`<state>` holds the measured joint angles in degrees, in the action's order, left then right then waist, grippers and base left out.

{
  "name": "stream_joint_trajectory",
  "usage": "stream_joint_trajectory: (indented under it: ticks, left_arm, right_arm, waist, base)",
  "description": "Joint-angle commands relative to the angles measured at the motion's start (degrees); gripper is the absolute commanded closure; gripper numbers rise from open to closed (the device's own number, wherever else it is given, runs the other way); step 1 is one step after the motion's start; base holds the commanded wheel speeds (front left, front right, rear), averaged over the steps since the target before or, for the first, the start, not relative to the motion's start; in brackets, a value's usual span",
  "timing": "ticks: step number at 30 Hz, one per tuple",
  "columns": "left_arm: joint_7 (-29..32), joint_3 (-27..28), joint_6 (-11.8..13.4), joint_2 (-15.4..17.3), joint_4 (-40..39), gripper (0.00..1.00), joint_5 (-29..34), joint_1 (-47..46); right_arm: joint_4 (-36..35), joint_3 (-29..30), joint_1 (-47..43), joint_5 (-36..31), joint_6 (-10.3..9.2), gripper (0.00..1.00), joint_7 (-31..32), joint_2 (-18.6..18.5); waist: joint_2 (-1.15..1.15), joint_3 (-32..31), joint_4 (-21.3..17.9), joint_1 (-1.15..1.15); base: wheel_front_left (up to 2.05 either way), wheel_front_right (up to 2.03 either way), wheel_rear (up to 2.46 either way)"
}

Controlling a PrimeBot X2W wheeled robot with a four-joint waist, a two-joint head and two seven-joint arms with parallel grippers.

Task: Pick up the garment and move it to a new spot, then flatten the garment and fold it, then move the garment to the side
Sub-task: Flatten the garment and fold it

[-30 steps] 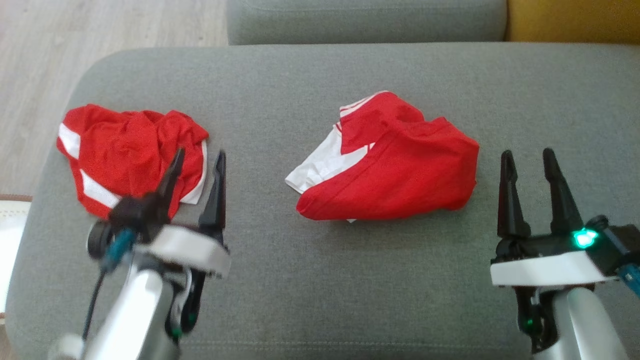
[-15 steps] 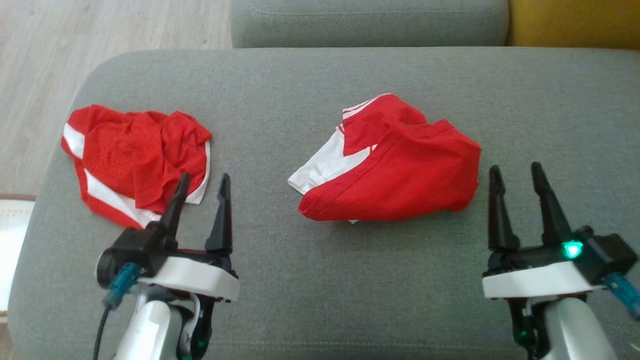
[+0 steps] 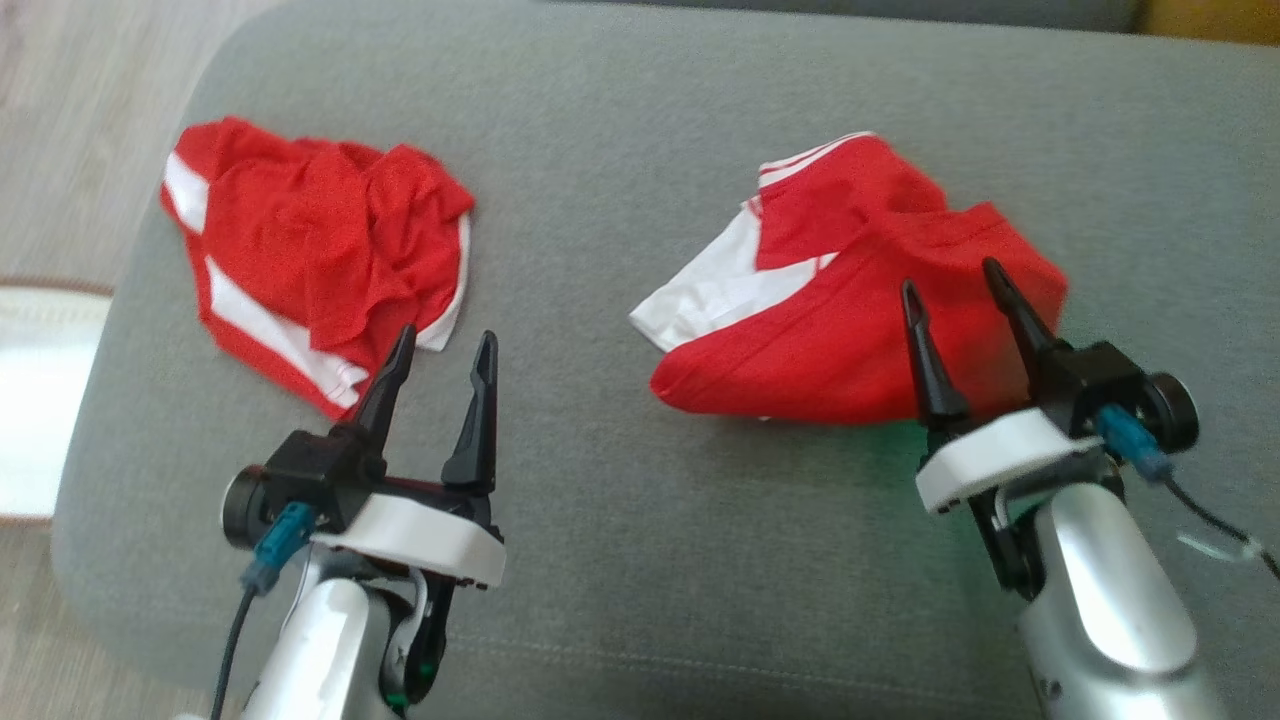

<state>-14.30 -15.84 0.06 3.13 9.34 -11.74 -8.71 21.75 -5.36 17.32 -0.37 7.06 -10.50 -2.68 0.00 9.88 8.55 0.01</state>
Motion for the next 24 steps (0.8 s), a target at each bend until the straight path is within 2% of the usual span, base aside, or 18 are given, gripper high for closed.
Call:
stream_joint_trajectory:
  ticks: [1, 8, 12, 13, 14, 24]
  left_arm:
    - [-0.70, 1.83, -0.06, 0.09, -1.68, 0.00, -0.06, -2.52]
    - [-0.70, 0.92, -0.32, -0.20, -1.07, 0.00, -0.57, -4.43]
    - [-0.70, -0.26, 0.37, -0.23, -1.10, 0.00, -1.88, -5.18]
    - [-0.70, -0.45, 0.56, -0.23, -1.06, 0.00, -2.08, -5.25]
    - [-0.70, -0.58, 0.71, -0.23, -1.02, 0.00, -2.25, -5.29]
    - [-0.70, -0.49, 1.29, -0.24, -0.34, 0.00, -2.77, -4.65]
  right_arm:
    - [-1.35, -1.49, 1.90, -0.23, 0.43, 0.00, 0.05, -0.20]
    - [5.22, -0.17, 7.96, -3.70, 0.43, 0.00, 1.40, -0.20]
    - [9.11, -0.04, 10.69, -5.33, 0.43, 0.00, 1.95, -0.20]
    - [9.92, -0.05, 11.11, -5.37, 0.43, 0.53, 2.28, -0.20]
    - [10.52, 0.04, 11.49, -5.50, 0.43, 1.00, 2.31, -0.20]
    - [11.38, -3.02, 15.51, -2.17, 0.43, 1.00, -0.92, -0.20]
  waist:
    - [0.00, 1.25, 1.22, -0.01]
    - [0.00, 3.26, 3.76, -0.01]
    - [0.00, 3.75, 4.65, -0.01]
    - [0.00, 3.73, 4.77, -0.01]
    - [0.00, 3.67, 4.87, -0.01]
    - [0.00, 0.92, 4.73, -0.01]
  base:
    - [0.00, 0.00, 0.00]
    - [0.00, 0.00, 0.00]
    - [0.00, 0.00, 0.00]
    - [0.00, 0.00, 0.00]
    - [0.00, 0.00, 0.00]
    - [0.00, 0.00, 0.00]
